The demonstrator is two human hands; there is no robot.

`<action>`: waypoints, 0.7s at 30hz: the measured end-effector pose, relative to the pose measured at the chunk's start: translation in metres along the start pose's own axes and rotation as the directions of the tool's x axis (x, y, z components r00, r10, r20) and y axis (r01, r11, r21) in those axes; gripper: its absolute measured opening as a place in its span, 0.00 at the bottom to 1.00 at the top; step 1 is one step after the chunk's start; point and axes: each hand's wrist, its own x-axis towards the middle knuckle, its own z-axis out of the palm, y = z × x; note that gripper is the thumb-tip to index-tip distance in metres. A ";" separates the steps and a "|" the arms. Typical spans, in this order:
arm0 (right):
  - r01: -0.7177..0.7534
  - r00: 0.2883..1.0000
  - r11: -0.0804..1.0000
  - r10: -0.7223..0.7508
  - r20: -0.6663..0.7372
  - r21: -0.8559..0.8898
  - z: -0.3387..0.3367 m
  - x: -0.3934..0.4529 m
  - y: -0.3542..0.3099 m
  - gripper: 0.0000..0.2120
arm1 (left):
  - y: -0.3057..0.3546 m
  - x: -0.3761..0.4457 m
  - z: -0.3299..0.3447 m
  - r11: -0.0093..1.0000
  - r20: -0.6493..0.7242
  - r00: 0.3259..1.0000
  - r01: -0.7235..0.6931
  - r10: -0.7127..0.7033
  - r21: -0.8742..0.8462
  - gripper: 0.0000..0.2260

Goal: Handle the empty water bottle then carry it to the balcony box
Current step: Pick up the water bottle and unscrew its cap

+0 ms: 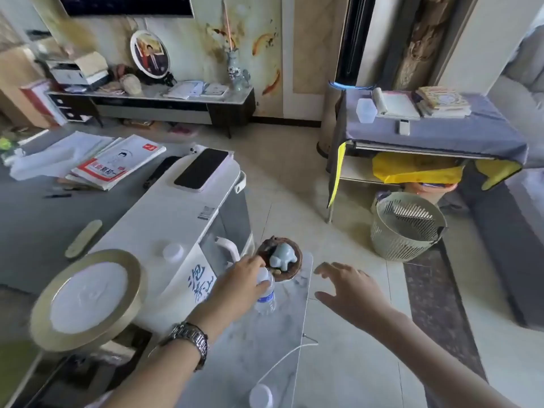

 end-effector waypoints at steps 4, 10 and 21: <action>0.040 0.999 0.999 -0.041 0.035 0.021 0.009 0.025 0.012 0.19 | -0.002 0.018 0.016 0.999 -0.021 0.999 0.046 -0.045 0.009 0.17; 0.066 0.995 0.997 -0.069 0.073 0.048 0.027 0.046 0.020 0.19 | -0.010 0.036 0.038 0.996 -0.032 0.997 0.071 -0.069 0.057 0.18; 0.005 0.997 0.988 -0.017 0.076 0.156 0.034 0.042 0.014 0.20 | -0.013 0.031 0.042 0.990 -0.108 0.994 -0.012 -0.003 -0.139 0.14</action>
